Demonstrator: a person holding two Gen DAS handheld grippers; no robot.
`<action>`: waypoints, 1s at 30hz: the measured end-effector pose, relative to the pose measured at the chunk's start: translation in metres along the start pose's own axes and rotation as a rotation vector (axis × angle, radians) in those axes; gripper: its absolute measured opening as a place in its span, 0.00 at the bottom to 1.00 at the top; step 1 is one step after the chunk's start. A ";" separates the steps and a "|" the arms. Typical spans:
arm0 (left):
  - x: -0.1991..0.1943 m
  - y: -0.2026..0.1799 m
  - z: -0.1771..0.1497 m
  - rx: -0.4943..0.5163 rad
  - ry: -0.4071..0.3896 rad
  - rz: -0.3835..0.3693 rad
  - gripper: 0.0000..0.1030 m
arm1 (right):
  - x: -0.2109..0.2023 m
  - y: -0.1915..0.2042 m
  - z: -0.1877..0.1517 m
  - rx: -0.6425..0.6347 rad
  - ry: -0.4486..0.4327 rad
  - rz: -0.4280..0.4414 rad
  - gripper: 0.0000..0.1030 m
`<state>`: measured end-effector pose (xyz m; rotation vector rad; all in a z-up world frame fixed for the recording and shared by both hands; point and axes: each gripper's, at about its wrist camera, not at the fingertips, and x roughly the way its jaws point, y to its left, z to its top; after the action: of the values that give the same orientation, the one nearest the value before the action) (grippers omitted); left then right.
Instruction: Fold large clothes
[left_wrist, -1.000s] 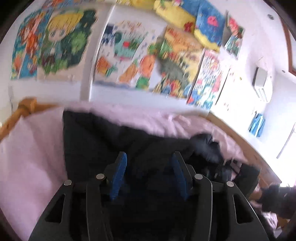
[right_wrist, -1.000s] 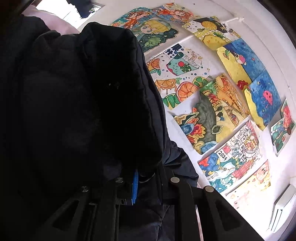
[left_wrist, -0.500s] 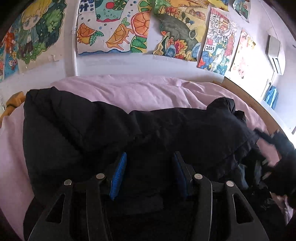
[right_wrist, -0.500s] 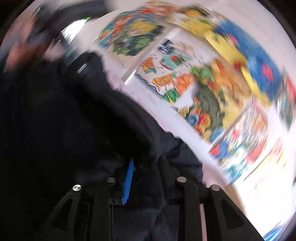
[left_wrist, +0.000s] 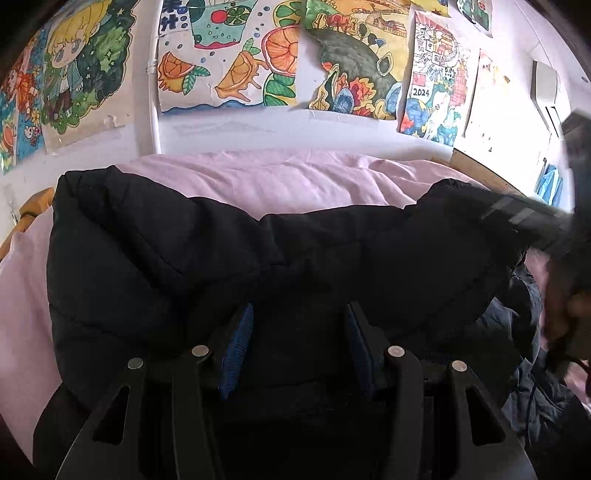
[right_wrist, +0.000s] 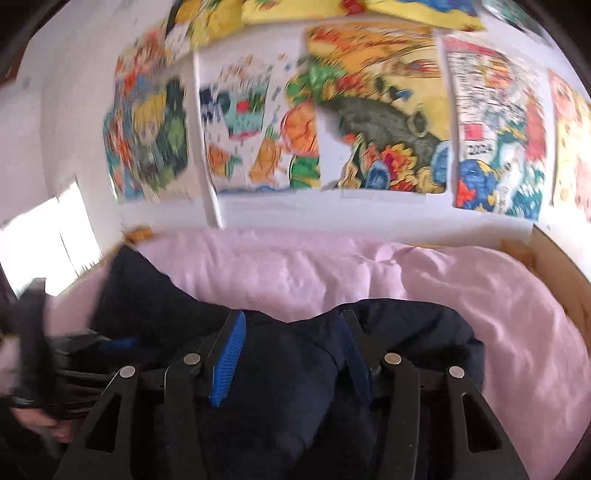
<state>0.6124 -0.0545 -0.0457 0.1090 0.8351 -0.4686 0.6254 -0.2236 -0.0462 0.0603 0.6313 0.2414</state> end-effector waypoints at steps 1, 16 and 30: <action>0.002 0.001 -0.001 -0.002 0.002 -0.001 0.44 | 0.012 0.006 -0.005 -0.049 0.019 -0.035 0.41; 0.041 -0.001 -0.014 0.049 0.029 0.028 0.44 | 0.087 -0.004 -0.067 -0.114 0.100 -0.133 0.36; 0.022 0.034 0.039 -0.033 -0.021 0.061 0.43 | 0.054 0.001 -0.070 -0.099 -0.008 -0.178 0.40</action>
<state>0.6672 -0.0427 -0.0390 0.0986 0.8164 -0.3983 0.6265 -0.2111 -0.1337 -0.0896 0.6125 0.1000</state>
